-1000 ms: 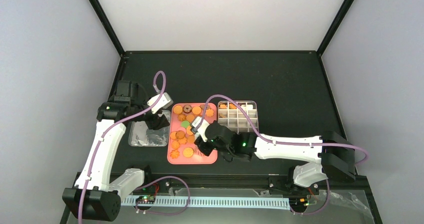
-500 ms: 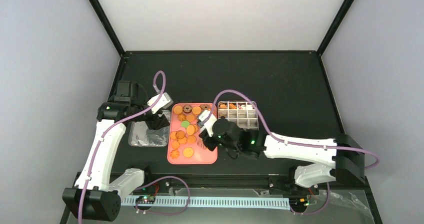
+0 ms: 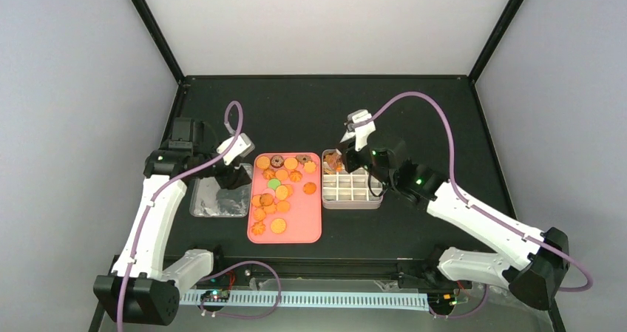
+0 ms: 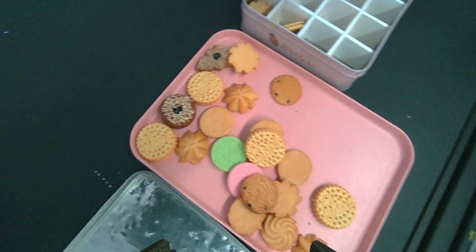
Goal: Pack the cookies
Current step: Place the fake cookies in the empty pocket of the box.
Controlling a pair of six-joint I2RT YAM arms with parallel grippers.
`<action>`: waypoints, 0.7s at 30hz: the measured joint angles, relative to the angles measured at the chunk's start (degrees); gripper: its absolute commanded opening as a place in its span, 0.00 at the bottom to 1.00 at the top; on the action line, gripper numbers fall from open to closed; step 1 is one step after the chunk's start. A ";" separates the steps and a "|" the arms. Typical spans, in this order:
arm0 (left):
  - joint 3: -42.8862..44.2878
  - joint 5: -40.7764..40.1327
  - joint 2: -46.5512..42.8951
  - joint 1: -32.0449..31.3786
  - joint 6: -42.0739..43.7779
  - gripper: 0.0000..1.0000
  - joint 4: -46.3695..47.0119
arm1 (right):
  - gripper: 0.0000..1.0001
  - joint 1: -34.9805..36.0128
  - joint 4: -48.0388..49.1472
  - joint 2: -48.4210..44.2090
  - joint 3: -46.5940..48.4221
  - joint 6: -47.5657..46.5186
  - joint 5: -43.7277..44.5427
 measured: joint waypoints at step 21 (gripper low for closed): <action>1.75 -5.27 11.19 9.38 -8.15 0.86 17.92 | 0.01 -7.85 -6.16 -1.20 0.39 0.66 4.22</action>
